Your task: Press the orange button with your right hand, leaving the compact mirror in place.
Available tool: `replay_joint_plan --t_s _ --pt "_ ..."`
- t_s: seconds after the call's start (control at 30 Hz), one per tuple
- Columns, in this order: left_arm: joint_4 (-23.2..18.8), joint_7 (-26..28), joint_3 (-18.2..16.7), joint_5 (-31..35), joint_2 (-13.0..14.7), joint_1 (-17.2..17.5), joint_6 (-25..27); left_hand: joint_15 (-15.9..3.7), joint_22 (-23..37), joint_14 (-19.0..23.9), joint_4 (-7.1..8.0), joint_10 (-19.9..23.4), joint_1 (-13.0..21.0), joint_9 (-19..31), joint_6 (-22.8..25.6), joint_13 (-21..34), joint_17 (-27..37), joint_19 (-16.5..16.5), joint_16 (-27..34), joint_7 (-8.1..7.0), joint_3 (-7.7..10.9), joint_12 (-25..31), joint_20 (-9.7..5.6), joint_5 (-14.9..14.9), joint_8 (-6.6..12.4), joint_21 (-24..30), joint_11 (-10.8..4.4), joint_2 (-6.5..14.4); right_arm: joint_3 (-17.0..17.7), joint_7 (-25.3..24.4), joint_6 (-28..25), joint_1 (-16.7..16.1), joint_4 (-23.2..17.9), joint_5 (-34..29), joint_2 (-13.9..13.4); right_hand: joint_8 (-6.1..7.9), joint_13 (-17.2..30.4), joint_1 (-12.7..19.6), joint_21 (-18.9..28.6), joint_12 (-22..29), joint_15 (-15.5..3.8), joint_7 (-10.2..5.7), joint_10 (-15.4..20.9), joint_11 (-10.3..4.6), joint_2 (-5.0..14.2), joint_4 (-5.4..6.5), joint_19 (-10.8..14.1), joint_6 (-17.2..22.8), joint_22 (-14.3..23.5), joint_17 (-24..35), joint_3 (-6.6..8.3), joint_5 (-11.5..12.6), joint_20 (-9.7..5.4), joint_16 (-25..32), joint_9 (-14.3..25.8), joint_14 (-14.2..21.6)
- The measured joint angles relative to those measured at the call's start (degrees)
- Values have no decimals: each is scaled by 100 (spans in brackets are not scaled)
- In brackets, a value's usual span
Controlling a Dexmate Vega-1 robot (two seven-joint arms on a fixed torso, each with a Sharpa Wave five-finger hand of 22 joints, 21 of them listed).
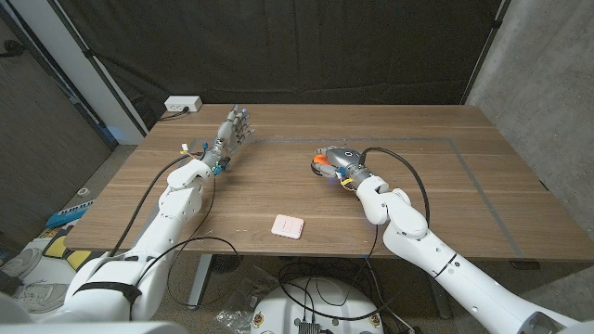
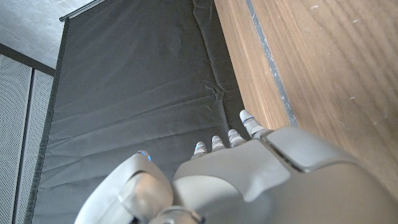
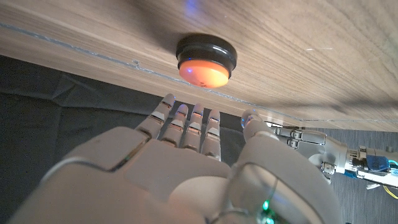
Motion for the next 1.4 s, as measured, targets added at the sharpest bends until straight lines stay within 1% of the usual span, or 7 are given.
replay_joint_plan --t_s 0.23,0.57,0.93,1.03,1.13,1.23,1.4 --pt "38 -15 -1 7 0 -24 0 0 0 0 0 0 0 0 0 0 0 0 0 0 0 0 0 0 0 -23 0 0 -34 116 -86 35 94 39 17 1 0 0 0 0 29 31 102 -20 0 0 0 71 0 15 0 0 0 0 0 31" --pt "173 -56 -1 20 -13 -106 -46 0 0 0 0 0 0 0 0 0 0 0 0 0 1 0 0 0 0 -23 0 0 -73 340 -212 123 189 126 48 66 -18 0 0 -1 2 118 231 26 0 104 31 387 0 28 7 -22 -30 0 0 59" --pt "394 -102 -1 41 -29 -226 -117 0 0 0 0 0 0 0 0 0 0 0 0 0 1 0 0 0 0 -23 0 0 -144 592 -347 222 319 244 69 108 -11 -25 0 119 11 167 700 15 22 151 83 870 28 27 7 -22 -39 23 -3 197" --pt "480 -121 -3 55 -40 -270 -147 0 0 0 0 0 0 0 0 0 0 0 0 1 1 0 0 0 0 -23 0 0 -176 663 -371 277 375 282 81 176 -19 -57 0 207 8 193 984 -39 -10 207 125 1201 29 27 15 -22 -41 23 -4 339" --pt "531 -136 -4 65 -47 -296 -171 0 0 0 0 0 0 0 0 0 0 0 0 1 1 0 0 32 0 -22 0 0 -197 726 -398 323 408 312 92 210 -19 -117 0 291 10 190 1004 -41 -23 272 174 1506 29 11 80 -22 -50 23 -20 458" --pt "603 -141 -8 68 -50 -331 -176 0 0 0 25 0 0 0 0 0 0 0 0 1 -23 0 0 46 0 -22 0 0 -216 839 -439 356 437 343 98 251 -11 -161 28 298 8 89 1033 -70 -22 321 195 1606 28 11 94 -22 -30 23 -33 519" --pt "685 -155 -17 81 -52 -371 -197 0 0 0 25 0 0 0 0 0 0 0 0 1 -23 0 0 46 0 -63 0 0 -249 968 -496 408 484 397 109 255 -11 -215 30 299 1 87 1032 -71 -16 388 225 1605 28 12 102 -22 -60 23 -33 592"
